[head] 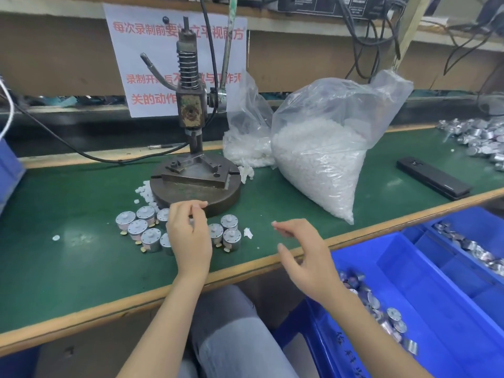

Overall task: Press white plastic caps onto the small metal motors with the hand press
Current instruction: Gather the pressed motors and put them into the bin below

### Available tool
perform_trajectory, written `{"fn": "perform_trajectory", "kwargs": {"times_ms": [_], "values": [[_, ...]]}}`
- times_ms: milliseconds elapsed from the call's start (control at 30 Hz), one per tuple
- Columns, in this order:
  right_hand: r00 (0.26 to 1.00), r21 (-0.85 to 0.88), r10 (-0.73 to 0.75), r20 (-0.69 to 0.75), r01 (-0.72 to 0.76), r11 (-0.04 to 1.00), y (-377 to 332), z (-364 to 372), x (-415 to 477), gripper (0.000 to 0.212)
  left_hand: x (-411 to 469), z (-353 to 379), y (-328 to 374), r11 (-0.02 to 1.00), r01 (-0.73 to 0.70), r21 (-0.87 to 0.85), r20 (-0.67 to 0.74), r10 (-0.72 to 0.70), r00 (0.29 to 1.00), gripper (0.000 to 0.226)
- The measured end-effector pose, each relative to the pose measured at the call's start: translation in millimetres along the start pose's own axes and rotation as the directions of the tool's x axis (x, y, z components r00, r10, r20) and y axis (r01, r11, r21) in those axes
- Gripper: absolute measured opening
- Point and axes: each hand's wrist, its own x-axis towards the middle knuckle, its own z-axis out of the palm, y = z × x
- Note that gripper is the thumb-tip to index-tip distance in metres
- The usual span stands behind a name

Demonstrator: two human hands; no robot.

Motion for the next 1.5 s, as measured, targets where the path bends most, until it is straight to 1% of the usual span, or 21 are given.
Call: {"fn": "perform_trajectory", "kwargs": {"times_ms": [33, 100, 167, 200, 267, 333, 367, 400, 467, 533, 600, 667, 733, 833, 933, 1067, 1267, 1400, 1500], "values": [[0.997, -0.011, 0.011, 0.083, -0.010, 1.000, -4, 12, 10, 0.038, 2, -3, 1, 1.000, 0.017, 0.001, 0.006, -0.017, 1.000, 0.027], [0.966, -0.074, 0.039, 0.256, -0.021, 0.997, -6, 37, 26, 0.052, 10, -10, 4, 0.999, 0.037, -0.011, 0.008, -0.037, 0.999, 0.027], [0.931, -0.173, 0.061, 0.360, 0.003, 0.985, -4, 59, 39, 0.066, 22, -18, 7, 1.000, 0.022, -0.009, 0.007, -0.022, 1.000, 0.028], [0.920, -0.221, 0.069, 0.386, 0.020, 0.975, -4, 69, 43, 0.070, 29, -23, 6, 1.000, 0.003, 0.029, 0.012, -0.003, 1.000, 0.027], [0.913, -0.283, 0.073, 0.401, 0.048, 0.958, -6, 85, 50, 0.074, 42, -35, -1, 0.983, -0.021, 0.183, 0.029, 0.016, 0.999, 0.022], [0.918, -0.297, 0.048, 0.393, 0.077, 0.952, -9, 97, 55, 0.072, 51, -48, -17, 0.917, -0.006, 0.399, 0.035, -0.009, 0.999, 0.016], [0.923, -0.309, 0.035, 0.384, 0.093, 0.947, -11, 102, 57, 0.069, 52, -54, -26, 0.873, -0.003, 0.487, 0.050, -0.024, 0.998, 0.018], [0.929, -0.324, 0.026, 0.370, 0.103, 0.940, -11, 106, 58, 0.065, 51, -58, -32, 0.835, -0.019, 0.551, 0.075, -0.026, 0.997, 0.021], [0.941, -0.341, 0.020, 0.337, 0.102, 0.935, -12, 109, 60, 0.060, 46, -62, -41, 0.759, -0.084, 0.646, 0.108, 0.017, 0.994, 0.024], [0.946, -0.327, 0.011, 0.324, 0.101, 0.940, -12, 111, 62, 0.059, 45, -63, -45, 0.715, -0.100, 0.692, 0.085, 0.058, 0.995, 0.027], [0.947, -0.330, -0.003, 0.320, 0.114, 0.937, -13, 113, 64, 0.059, 52, -63, -48, 0.726, -0.094, 0.681, 0.077, 0.057, 0.995, 0.033], [0.950, -0.337, -0.009, 0.312, 0.119, 0.934, -13, 115, 66, 0.056, 57, -65, -51, 0.767, -0.040, 0.641, 0.095, -0.027, 0.995, 0.037], [0.951, -0.354, -0.009, 0.310, 0.124, 0.927, -12, 115, 67, 0.054, 59, -66, -55, 0.774, -0.012, 0.633, 0.107, -0.073, 0.992, 0.036], [0.947, -0.361, -0.015, 0.321, 0.137, 0.922, -12, 116, 66, 0.049, 57, -66, -56, 0.750, -0.021, 0.661, 0.107, -0.067, 0.992, 0.033], [0.939, -0.364, -0.010, 0.345, 0.144, 0.920, -15, 116, 66, 0.044, 56, -65, -54, 0.754, -0.011, 0.657, 0.103, -0.075, 0.992, 0.031], [0.936, -0.352, -0.008, 0.352, 0.140, 0.925, -16, 115, 65, 0.043, 50, -65, -50, 0.756, -0.015, 0.654, 0.096, -0.064, 0.993, 0.031], [0.967, -0.331, 0.033, 0.253, 0.055, 0.942, -15, 109, 64, 0.042, 41, -65, -49, 0.808, -0.062, 0.586, 0.100, 0.004, 0.995, 0.029], [0.979, -0.261, 0.086, 0.187, -0.035, 0.965, -14, 107, 65, 0.040, 40, -63, -49, 0.792, -0.078, 0.606, 0.125, 0.003, 0.992, 0.025], [0.976, -0.231, 0.125, 0.176, -0.083, 0.969, -13, 106, 66, 0.040, 40, -63, -50, 0.780, -0.081, 0.620, 0.158, -0.022, 0.987, 0.029]]}}
